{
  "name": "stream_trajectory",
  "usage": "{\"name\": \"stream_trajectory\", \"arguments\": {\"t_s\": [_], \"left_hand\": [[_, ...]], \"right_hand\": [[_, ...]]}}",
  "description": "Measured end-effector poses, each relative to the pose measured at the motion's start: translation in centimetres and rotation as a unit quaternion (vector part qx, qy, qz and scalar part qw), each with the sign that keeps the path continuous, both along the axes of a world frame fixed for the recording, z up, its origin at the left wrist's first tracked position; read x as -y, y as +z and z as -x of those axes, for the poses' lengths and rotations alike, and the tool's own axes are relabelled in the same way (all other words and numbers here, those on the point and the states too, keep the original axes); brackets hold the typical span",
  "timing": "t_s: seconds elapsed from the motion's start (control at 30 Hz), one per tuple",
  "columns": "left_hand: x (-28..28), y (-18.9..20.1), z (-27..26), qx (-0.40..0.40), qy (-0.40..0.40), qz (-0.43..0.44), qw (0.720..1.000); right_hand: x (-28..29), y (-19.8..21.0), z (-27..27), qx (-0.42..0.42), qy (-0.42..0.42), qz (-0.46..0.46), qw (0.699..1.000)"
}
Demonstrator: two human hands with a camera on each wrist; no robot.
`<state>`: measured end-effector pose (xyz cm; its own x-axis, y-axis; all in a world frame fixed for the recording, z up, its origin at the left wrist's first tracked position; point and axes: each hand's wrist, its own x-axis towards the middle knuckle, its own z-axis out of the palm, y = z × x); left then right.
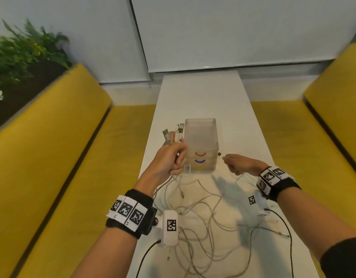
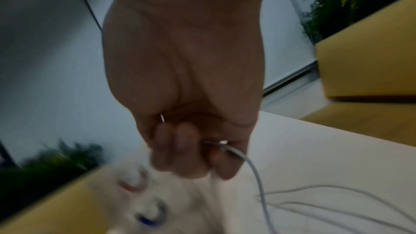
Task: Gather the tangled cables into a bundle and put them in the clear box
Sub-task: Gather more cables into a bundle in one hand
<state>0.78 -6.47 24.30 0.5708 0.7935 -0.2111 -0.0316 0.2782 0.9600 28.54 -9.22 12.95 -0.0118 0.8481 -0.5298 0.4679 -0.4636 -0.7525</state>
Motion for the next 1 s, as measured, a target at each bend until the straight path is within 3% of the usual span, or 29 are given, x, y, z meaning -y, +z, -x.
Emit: {"name": "stream_trajectory", "arguments": {"t_s": [0.07,0.17,0.37,0.53,0.67,0.8,0.9,1.0], "left_hand": [[0.7,0.1,0.0,-0.008,-0.011,-0.014,1.0],[1.6,0.4,-0.3,-0.025,0.003,-0.047,0.999],[3.4,0.1,-1.3,-0.043,0.013,-0.073,0.996],[5.2,0.6,-2.5,-0.053,0.007,-0.132,0.99],[5.4,1.1,-3.5,-0.067,0.084,-0.13,0.986],[5.6,1.7,-4.2,-0.048,0.118,-0.178,0.976],[5.2,2.6,-4.6,-0.004,0.178,-0.146,0.973],[3.4,5.1,-3.5,0.103,0.267,-0.084,0.955]], "right_hand": [[1.5,3.5,2.1,-0.109,0.0,-0.041,0.993],[3.7,7.1,5.0,-0.193,0.036,-0.108,0.975],[6.3,11.3,8.9,-0.234,0.047,-0.184,0.953],[6.9,12.3,10.7,-0.163,0.009,-0.234,0.959],[6.5,12.6,10.7,-0.053,0.006,-0.278,0.959],[6.5,14.3,9.9,-0.049,0.023,-0.314,0.948],[6.9,15.3,8.5,-0.05,0.045,-0.312,0.948],[8.2,14.7,6.0,-0.006,0.037,-0.291,0.956]]}}
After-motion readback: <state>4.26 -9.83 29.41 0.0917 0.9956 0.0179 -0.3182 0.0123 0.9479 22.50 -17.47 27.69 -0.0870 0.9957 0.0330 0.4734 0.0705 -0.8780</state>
